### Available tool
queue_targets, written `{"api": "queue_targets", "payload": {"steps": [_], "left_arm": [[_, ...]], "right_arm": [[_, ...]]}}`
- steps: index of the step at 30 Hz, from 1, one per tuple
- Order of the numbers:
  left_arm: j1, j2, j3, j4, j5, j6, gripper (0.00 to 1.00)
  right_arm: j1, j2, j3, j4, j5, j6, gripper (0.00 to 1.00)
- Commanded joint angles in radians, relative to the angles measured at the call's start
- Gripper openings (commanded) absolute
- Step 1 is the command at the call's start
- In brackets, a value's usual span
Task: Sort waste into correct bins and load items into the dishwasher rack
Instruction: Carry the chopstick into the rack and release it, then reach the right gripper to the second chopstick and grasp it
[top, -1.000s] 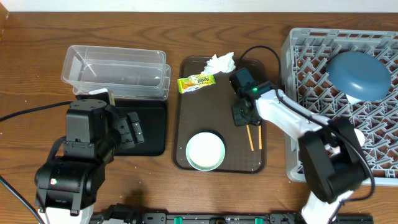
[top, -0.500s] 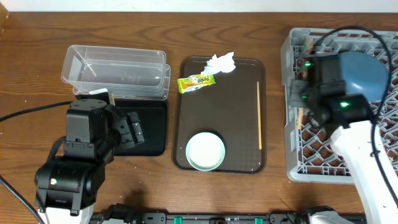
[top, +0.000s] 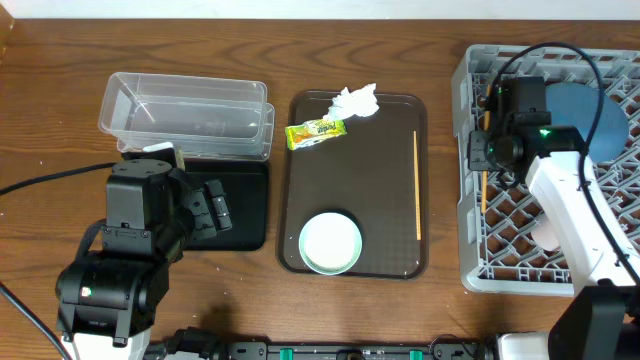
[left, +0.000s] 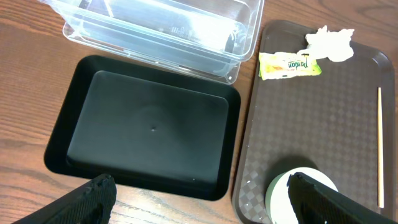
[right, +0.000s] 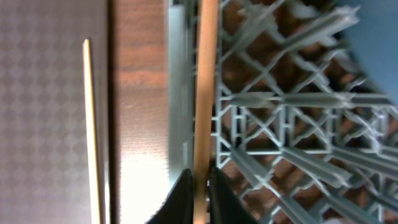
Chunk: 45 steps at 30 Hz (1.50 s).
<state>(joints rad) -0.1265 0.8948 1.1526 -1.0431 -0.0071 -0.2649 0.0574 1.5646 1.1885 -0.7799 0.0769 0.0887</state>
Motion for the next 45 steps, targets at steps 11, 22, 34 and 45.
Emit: {"api": "queue_targets", "payload": {"steps": [11,22,34,45], "left_arm": [[-0.003,-0.001,0.011,0.000,-0.012,-0.002,0.91],[-0.003,-0.001,0.011,0.000,-0.012,-0.002,0.91],[-0.003,-0.001,0.011,0.000,-0.012,-0.002,0.90],[-0.003,-0.001,0.011,0.000,-0.012,-0.002,0.90]], "right_arm": [[0.172,-0.134,-0.004,-0.001,-0.113,0.030,0.40],[0.421,0.119,-0.022,0.035,0.107,0.272,0.26],[0.400,0.287,-0.022,0.168,0.226,0.283,0.27],[0.379,0.336,-0.025,0.142,0.230,0.278,0.27]]}}
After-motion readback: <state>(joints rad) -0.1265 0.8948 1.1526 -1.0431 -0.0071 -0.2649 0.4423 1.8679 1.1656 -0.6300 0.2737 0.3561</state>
